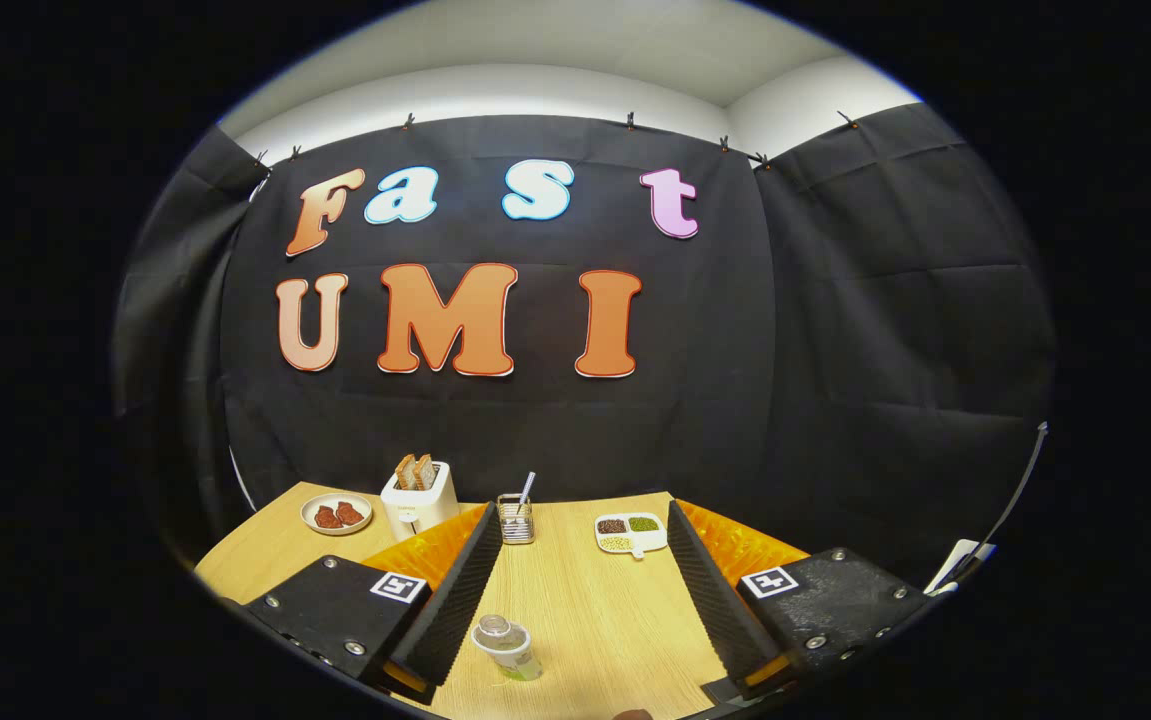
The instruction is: Take the bottle from table, then pour the juice into the cup, finally place the bottle on the coaster
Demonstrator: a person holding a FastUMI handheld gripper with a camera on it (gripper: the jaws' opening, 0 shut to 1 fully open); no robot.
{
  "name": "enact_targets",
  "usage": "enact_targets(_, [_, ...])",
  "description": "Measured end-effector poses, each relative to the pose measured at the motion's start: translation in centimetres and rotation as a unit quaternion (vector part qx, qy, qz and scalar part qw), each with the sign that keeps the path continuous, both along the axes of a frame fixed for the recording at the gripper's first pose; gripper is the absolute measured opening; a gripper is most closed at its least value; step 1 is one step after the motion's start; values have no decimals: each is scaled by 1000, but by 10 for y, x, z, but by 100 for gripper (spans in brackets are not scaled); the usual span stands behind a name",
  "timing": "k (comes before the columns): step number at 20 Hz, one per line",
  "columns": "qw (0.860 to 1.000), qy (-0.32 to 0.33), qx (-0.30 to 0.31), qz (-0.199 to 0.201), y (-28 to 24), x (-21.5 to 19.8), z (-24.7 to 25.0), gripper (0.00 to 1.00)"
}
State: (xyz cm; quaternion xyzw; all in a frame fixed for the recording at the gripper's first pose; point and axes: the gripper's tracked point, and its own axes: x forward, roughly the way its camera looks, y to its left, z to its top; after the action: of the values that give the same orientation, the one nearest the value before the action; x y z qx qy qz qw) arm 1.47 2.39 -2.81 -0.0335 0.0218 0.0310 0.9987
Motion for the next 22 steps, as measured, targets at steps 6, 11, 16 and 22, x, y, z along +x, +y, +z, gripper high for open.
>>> enact_targets(6, [1000,4,-9,6,6,-3,-14,99])
enact_targets(11, [1000,7,-14,16,16,-6,-34,99])
enact_targets(16, [999,15,-6,29,26,-5,-63,99])
enact_targets(22, [998,37,-23,40,39,0,-106,99])
